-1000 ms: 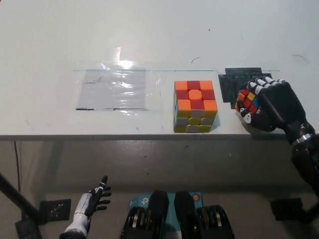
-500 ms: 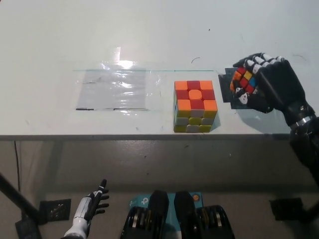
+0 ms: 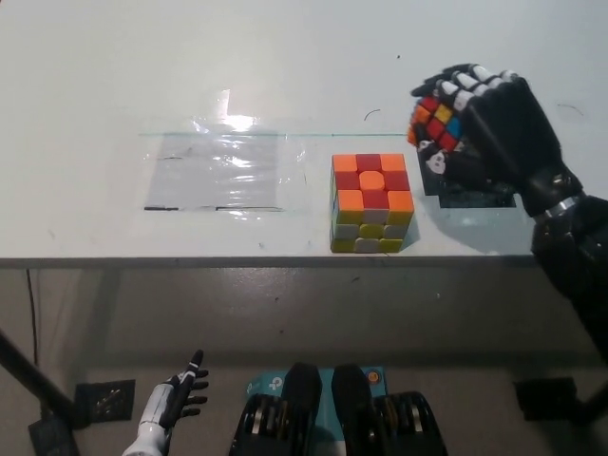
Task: The robot uses its right hand to pick up the small cube kept on the middle on the desk and place it on the bigger cube kept next to it
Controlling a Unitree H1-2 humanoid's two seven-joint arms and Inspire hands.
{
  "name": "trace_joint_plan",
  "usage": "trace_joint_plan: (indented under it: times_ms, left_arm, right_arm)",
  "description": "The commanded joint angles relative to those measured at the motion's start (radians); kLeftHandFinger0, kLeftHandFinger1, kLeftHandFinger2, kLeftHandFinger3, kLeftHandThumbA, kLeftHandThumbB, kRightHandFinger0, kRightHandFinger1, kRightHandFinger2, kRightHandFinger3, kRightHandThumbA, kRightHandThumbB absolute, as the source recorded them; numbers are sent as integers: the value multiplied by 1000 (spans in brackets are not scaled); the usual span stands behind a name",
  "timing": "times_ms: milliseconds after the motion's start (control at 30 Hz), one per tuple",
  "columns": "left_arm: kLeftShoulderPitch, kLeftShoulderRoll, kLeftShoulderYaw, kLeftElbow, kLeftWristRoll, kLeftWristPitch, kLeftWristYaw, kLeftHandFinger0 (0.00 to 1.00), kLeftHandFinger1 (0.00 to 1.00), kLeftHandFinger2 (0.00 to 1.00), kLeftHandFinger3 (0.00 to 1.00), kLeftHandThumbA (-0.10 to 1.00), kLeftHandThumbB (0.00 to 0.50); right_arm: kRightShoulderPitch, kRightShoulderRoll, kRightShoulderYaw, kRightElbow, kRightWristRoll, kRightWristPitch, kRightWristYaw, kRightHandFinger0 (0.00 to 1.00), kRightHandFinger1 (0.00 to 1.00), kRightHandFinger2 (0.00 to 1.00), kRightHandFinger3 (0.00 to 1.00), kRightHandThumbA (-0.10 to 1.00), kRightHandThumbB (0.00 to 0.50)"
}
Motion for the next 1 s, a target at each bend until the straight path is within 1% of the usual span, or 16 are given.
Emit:
trace_joint_plan:
  times_ms: [0, 33, 67, 133, 167, 200, 367, 467, 500, 567, 667, 700, 767, 867, 933, 967]
  left_arm:
    - [-5, 6, -2, -26, 3, -10, 4, 816, 740, 764, 722, 908, 84]
    - [-5, 6, -2, -27, 3, -10, 4, 817, 741, 765, 724, 909, 84]
    - [-7, 4, 0, -17, 2, -35, 10, 739, 667, 688, 638, 883, 65]
    - [-6, 5, -1, -20, 3, -28, 8, 751, 683, 703, 646, 894, 82]
    - [-6, 5, 1, -15, -1, -38, 6, 748, 680, 699, 641, 892, 82]
    - [-7, 4, 1, -18, 3, -26, 11, 803, 733, 769, 753, 898, 93]
    - [-9, 8, -5, -1, 6, -45, 4, 750, 681, 709, 672, 912, 86]
    - [-13, 8, -3, 14, 1, -73, 3, 790, 710, 720, 685, 909, 96]
    - [-11, 9, -8, 2, 11, -55, 9, 795, 712, 730, 689, 927, 94]
    - [-15, 8, -4, -9, 7, -36, 9, 750, 688, 724, 689, 924, 85]
    - [-21, 7, 3, -10, -1, -32, 7, 691, 643, 685, 641, 890, 85]
    - [-20, 6, 3, -15, -2, -24, 3, 764, 703, 724, 678, 896, 77]
    - [-20, 8, -1, -18, 4, -34, 6, 745, 684, 707, 666, 893, 83]
    - [-23, 8, -1, -20, 4, -28, 5, 769, 705, 739, 701, 905, 98]
    - [-25, 9, -4, -16, 9, -28, 7, 794, 714, 731, 687, 918, 96]
    - [-28, 8, -2, -9, 5, -38, 7, 731, 667, 682, 621, 912, 78]
  right_arm:
    - [-75, 21, -4, -61, -29, -3, 8, 0, 235, 568, 365, -100, 313]
    - [-74, 22, -5, -61, -30, -3, 8, 0, 237, 573, 368, -100, 315]
    - [-78, 31, -4, -71, -18, -10, 25, 0, 244, 595, 378, -100, 281]
    - [-79, 43, 0, -81, -14, -2, 55, 9, 311, 646, 443, -100, 287]
    - [-79, 46, 1, -85, -20, 6, 63, 0, 310, 630, 451, -100, 286]
    - [-80, 51, 1, -90, -17, 9, 79, 0, 307, 635, 451, -100, 291]
    - [-78, 76, 14, -74, -53, -2, 38, 0, 220, 543, 382, -100, 290]
    - [-67, 97, 19, -56, -20, -19, 61, 0, 249, 570, 391, -100, 288]
    - [-64, 98, 20, -55, -26, -18, 61, 0, 250, 583, 393, -100, 288]
    - [-66, 99, 24, -36, -31, -32, 44, 0, 254, 593, 399, -100, 300]
    - [-58, 97, 20, -34, -33, -24, 48, 0, 292, 629, 419, -100, 314]
    - [-53, 95, 20, -22, -27, -29, 47, 0, 316, 636, 431, -100, 325]
    - [-50, 98, 20, 5, -30, -44, 13, 0, 312, 627, 428, -100, 318]
    - [-46, 105, 20, 12, -36, -34, 12, 0, 293, 618, 414, -100, 317]
    - [-41, 109, 21, 16, -33, -30, 16, 0, 306, 649, 429, -100, 320]
    - [-39, 108, 24, 16, -40, -27, 17, 0, 316, 669, 445, -100, 317]
